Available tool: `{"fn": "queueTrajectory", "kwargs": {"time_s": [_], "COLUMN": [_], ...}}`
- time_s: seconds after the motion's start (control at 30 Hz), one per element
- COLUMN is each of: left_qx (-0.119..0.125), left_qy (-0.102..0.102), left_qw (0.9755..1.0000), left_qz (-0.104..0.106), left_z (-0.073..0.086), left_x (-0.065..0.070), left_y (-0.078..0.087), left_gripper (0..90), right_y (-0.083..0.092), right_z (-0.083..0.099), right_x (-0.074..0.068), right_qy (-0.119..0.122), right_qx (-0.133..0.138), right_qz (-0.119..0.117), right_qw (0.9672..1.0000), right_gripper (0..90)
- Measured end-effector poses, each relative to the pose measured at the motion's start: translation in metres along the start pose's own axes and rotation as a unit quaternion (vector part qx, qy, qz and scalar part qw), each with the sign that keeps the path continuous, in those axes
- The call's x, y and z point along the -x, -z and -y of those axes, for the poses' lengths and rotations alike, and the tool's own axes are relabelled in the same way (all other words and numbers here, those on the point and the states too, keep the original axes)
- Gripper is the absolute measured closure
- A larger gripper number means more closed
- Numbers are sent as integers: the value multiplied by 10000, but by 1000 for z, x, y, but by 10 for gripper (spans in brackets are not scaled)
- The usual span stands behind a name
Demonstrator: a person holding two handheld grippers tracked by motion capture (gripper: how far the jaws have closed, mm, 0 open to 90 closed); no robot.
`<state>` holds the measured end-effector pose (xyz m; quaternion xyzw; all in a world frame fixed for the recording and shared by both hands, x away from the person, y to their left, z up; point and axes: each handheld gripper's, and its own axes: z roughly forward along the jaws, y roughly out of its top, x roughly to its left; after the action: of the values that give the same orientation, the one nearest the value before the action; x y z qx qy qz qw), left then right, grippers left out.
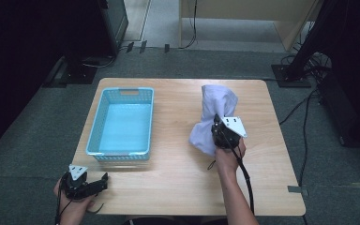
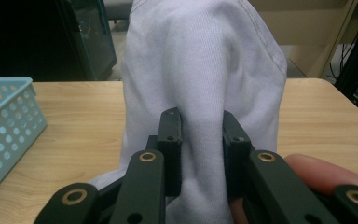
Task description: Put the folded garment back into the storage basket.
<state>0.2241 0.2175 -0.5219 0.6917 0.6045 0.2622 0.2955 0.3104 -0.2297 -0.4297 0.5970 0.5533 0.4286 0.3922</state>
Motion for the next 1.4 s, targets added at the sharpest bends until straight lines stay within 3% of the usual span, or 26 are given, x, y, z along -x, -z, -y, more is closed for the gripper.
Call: {"fn": "queueTrajectory", "kwargs": {"time_s": [0.6,1.4], "left_qx": [2,-2], "left_qy": [-5,-12], "left_qw": [10000,10000], "left_qz": [1,4], "left_z": [0,0], "left_x": [0,0], "left_y": [0,0], "left_gripper": [0,1], "right_y": [1,-3], "right_z": [-19,-32], "right_x": [-26,-63], "right_qy": [78,139], "right_qx": [273,377], "right_qz": [-134,-327], "right_qw": [9995,9987], "right_gripper": [754,754]}}
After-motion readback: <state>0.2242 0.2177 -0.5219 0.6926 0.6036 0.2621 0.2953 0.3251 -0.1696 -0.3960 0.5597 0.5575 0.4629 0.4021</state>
